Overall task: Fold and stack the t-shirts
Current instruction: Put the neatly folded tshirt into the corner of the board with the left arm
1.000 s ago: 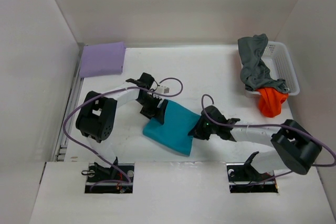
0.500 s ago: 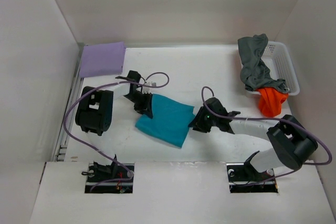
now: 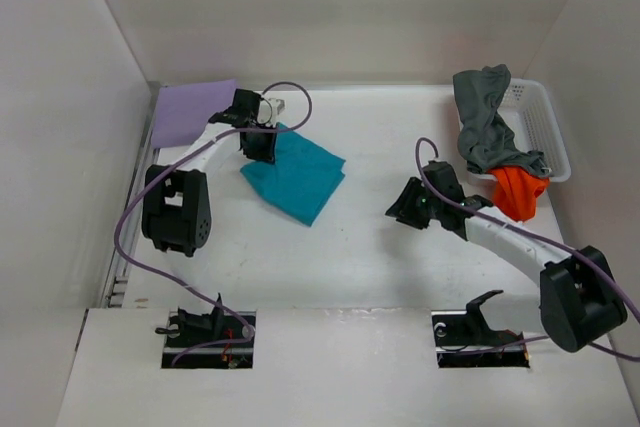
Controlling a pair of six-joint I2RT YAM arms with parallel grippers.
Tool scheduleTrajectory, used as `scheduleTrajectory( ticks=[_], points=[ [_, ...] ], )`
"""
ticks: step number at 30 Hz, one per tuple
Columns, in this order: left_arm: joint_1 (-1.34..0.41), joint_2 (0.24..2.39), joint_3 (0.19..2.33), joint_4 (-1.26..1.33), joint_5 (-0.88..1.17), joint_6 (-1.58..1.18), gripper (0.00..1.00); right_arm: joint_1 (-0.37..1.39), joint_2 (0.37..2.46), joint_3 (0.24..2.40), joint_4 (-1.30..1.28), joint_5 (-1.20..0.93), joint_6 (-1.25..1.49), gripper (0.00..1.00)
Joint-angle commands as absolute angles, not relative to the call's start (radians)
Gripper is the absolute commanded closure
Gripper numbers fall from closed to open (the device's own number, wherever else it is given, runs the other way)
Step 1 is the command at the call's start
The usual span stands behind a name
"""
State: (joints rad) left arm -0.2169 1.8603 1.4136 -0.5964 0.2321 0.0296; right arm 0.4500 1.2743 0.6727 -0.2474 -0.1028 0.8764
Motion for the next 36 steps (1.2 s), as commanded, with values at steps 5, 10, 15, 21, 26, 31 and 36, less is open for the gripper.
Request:
scheduleTrajectory(
  ticks=[5,10,15,21,26,31,36],
  points=[
    [-0.188,1.942,1.623,-0.488,0.045,0.116,1.00,0.378,1.194,0.695,-0.327,-0.086,0.796,0.56],
    [-0.156,2.031,1.773,-0.448,-0.078,0.210,1.00,0.364,1.160,0.675,-0.350,-0.084,0.788,0.56],
    [-0.088,2.095,1.920,-0.436,-0.118,0.241,1.00,0.363,1.123,0.638,-0.364,-0.080,0.798,0.55],
    [-0.027,2.121,2.028,-0.431,-0.112,0.276,1.00,0.363,1.083,0.592,-0.371,-0.078,0.815,0.55],
    [0.019,2.141,2.086,-0.446,-0.095,0.299,1.00,0.347,1.039,0.568,-0.391,-0.078,0.818,0.55],
    [0.080,2.180,2.151,-0.494,-0.051,0.290,1.00,0.328,0.994,0.552,-0.411,-0.077,0.816,0.55],
    [0.136,2.232,2.180,-0.523,-0.018,0.288,1.00,0.321,0.974,0.548,-0.431,-0.077,0.813,0.55]
  ],
)
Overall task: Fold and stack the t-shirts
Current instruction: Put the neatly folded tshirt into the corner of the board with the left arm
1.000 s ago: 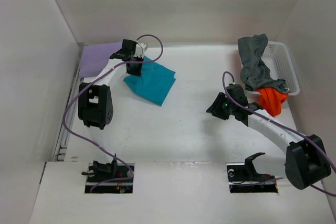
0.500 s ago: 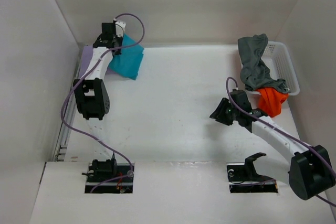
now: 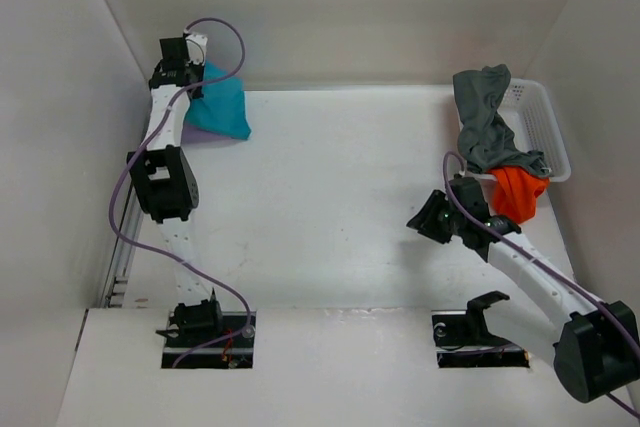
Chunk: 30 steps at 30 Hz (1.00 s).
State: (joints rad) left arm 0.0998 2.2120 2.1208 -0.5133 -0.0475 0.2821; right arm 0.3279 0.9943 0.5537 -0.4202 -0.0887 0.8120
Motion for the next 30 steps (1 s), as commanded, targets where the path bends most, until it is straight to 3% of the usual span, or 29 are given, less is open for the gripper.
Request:
scheduleTrajectory(
  ticks=[1,22,26,30],
  points=[
    [0.146,2.243,2.192,-0.528,-0.014,0.284,1.00,0.321,0.973,0.548,-0.433,-0.077,0.811,0.55],
    [0.231,2.384,2.335,-0.543,0.009,0.273,0.99,0.326,0.996,0.581,-0.472,-0.087,0.811,0.54],
    [0.240,2.413,2.330,-0.545,0.002,0.282,0.96,0.326,1.005,0.589,-0.477,-0.092,0.811,0.53],
    [0.266,2.444,2.342,-0.520,-0.049,0.287,0.85,0.321,1.014,0.598,-0.477,-0.097,0.808,0.52]
  ],
)
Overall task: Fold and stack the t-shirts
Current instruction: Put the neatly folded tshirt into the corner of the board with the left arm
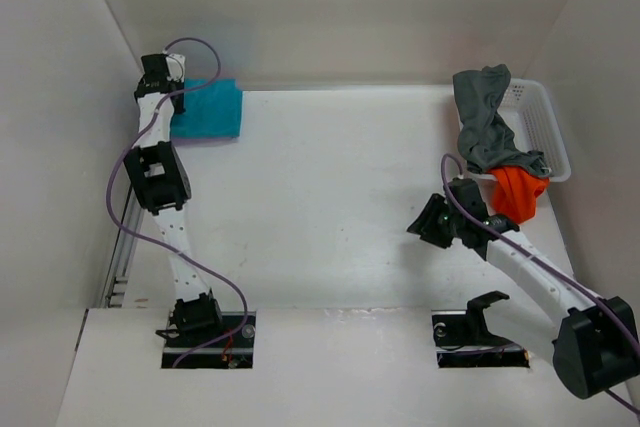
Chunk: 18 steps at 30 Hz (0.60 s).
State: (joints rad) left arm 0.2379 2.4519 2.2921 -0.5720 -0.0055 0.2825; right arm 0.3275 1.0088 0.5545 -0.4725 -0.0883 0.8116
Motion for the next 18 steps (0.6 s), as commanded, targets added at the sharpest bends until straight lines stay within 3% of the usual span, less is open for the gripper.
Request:
scheduleTrajectory(
  ticks=[1,8,14,18],
  points=[
    [0.274,2.448,2.347,-0.509,-0.069,0.290,0.80,0.323,1.015,0.603,-0.477,-0.097,0.807,0.51],
    [0.283,2.379,2.301,-0.440,-0.175,0.360,0.47,0.338,1.058,0.710,-0.497,-0.049,0.758,0.50],
    [0.199,2.108,1.990,-0.334,-0.192,0.442,0.38,0.315,1.199,1.046,-0.612,0.147,0.549,0.49],
    [0.104,1.948,1.775,-0.366,-0.023,0.428,0.32,0.193,1.235,1.186,-0.624,0.362,0.451,0.45]
  ],
)
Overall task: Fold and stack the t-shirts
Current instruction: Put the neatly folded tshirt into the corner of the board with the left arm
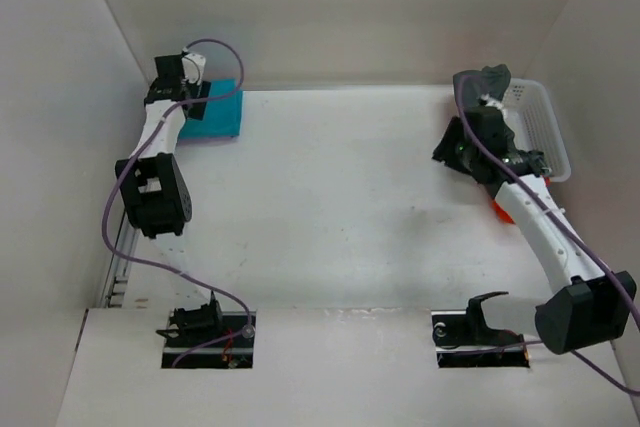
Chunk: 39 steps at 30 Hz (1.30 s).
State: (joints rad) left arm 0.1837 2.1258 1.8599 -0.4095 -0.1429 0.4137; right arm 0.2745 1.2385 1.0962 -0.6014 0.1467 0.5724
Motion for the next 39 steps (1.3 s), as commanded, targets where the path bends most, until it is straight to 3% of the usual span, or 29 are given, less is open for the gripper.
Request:
scheduleTrajectory(
  ticks=[1,9,17,24,26,30,32,39],
  points=[
    [0.072,1.921,1.726,-0.380,0.015,0.422,0.32,0.150,1.242,1.204,-0.612,0.382,0.437,0.45],
    [-0.134,1.879,1.525,-0.448,0.081,0.351,0.32,-0.110,1.396,1.252,-0.488,0.270,0.417,0.42],
    [-0.163,1.875,1.489,-0.482,0.080,0.325,0.32,-0.131,1.503,1.209,-0.454,0.195,0.482,0.39],
    [-0.148,1.838,1.468,-0.488,0.081,0.331,0.32,-0.156,1.505,1.149,-0.426,0.167,0.500,0.45],
    [-0.145,1.833,1.459,-0.486,0.081,0.333,0.32,-0.162,1.500,1.131,-0.425,0.150,0.499,0.52],
    [-0.140,1.825,1.460,-0.488,0.081,0.337,0.32,-0.173,1.496,1.105,-0.416,0.111,0.500,0.87],
    [-0.139,1.821,1.460,-0.489,0.081,0.341,0.32,-0.171,1.483,1.101,-0.408,0.104,0.505,0.99],
    [-0.128,1.799,1.457,-0.492,0.081,0.342,0.32,-0.162,1.367,1.161,-0.402,0.155,0.505,1.00]
  ],
)
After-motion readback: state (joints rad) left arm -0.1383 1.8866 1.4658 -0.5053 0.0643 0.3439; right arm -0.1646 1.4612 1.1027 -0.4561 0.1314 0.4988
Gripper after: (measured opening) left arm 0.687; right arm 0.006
